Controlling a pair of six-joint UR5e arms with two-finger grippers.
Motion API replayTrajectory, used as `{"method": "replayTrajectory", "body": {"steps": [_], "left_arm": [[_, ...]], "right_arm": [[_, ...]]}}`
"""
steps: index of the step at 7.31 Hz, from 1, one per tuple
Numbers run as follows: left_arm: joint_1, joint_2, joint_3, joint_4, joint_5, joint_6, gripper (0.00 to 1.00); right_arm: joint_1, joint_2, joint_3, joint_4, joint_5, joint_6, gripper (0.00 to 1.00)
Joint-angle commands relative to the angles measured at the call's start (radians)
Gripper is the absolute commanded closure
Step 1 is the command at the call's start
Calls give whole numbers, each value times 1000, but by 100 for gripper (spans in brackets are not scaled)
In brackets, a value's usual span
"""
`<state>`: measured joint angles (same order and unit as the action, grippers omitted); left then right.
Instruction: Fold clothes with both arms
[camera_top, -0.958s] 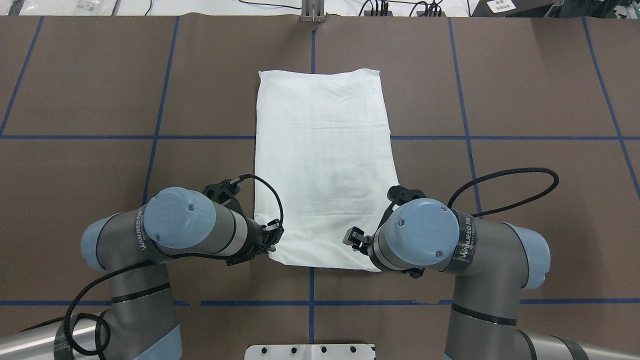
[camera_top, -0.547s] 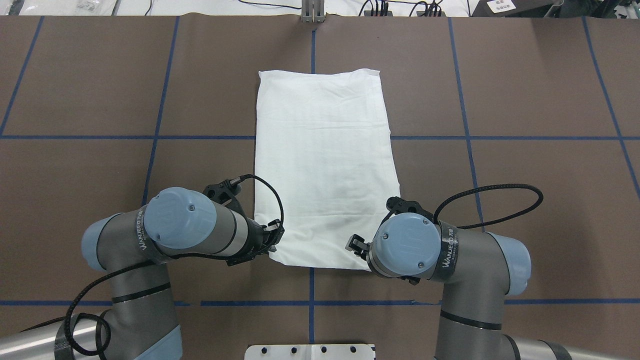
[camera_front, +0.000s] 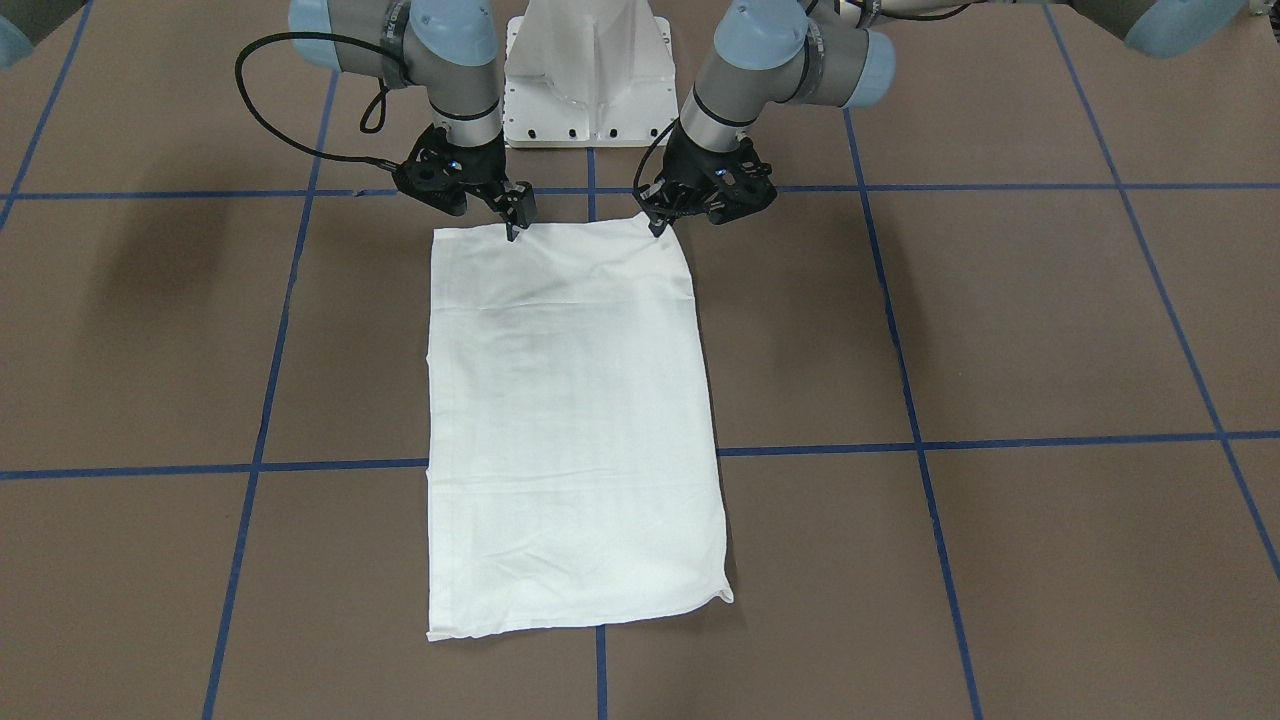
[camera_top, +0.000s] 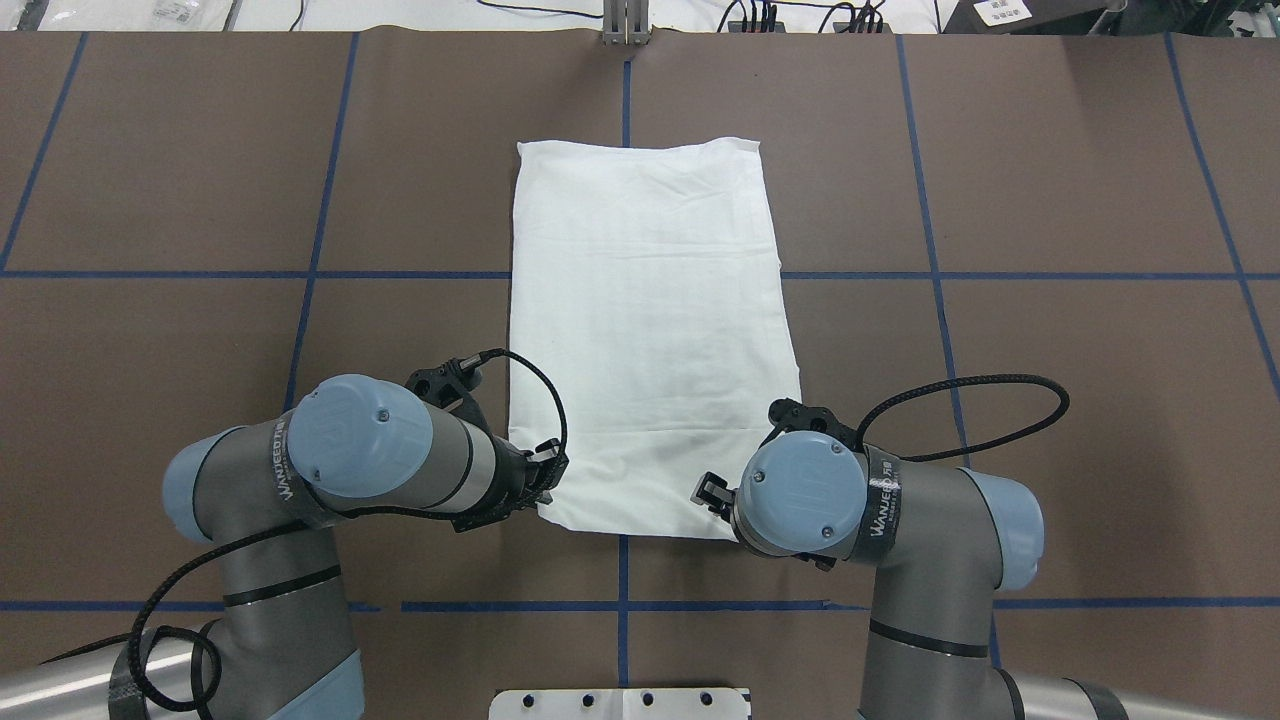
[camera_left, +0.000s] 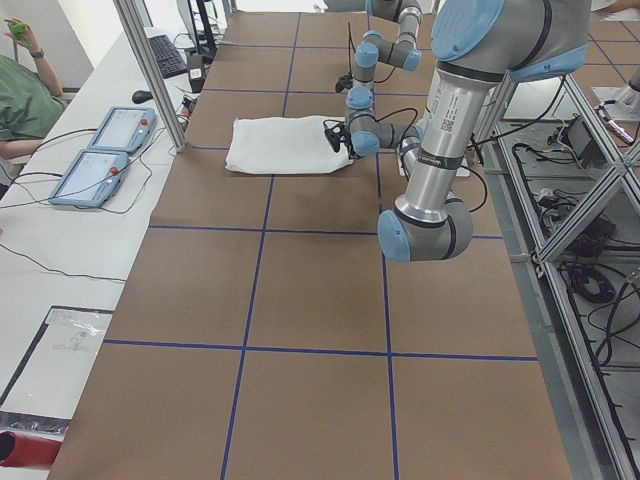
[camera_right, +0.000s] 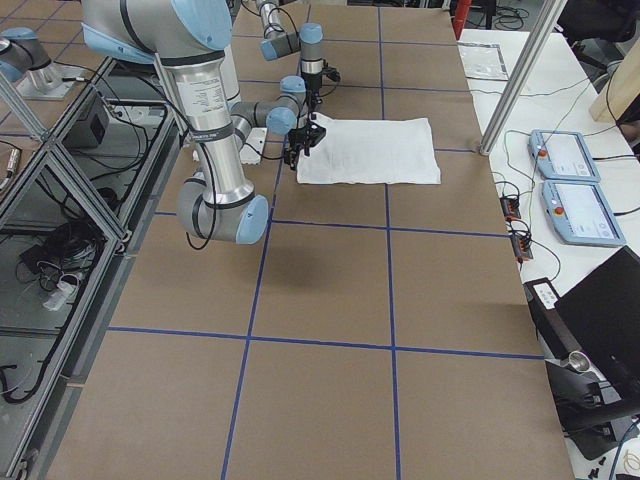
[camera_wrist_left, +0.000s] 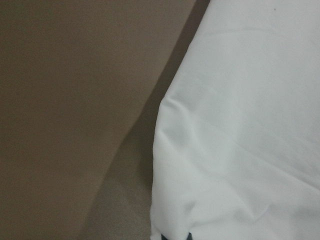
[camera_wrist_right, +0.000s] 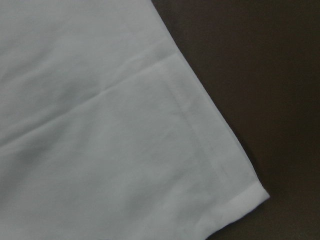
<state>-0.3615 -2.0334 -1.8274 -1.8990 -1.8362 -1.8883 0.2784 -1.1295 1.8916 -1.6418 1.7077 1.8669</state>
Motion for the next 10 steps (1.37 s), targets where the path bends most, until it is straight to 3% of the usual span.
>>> {"method": "replayTrajectory", "body": {"steps": [1, 8, 9, 10], "left_arm": [[1, 1, 0, 0, 0, 0, 100], [-1, 1, 0, 0, 0, 0, 100], [-1, 1, 0, 0, 0, 0, 100], [-1, 2, 0, 0, 0, 0, 100]], "right_arm": [[-1, 0, -16, 0, 1, -6, 0], [-1, 2, -42, 0, 3, -8, 1], [-2, 5, -40, 2, 3, -6, 13], [-1, 5, -40, 2, 3, -3, 38]]}}
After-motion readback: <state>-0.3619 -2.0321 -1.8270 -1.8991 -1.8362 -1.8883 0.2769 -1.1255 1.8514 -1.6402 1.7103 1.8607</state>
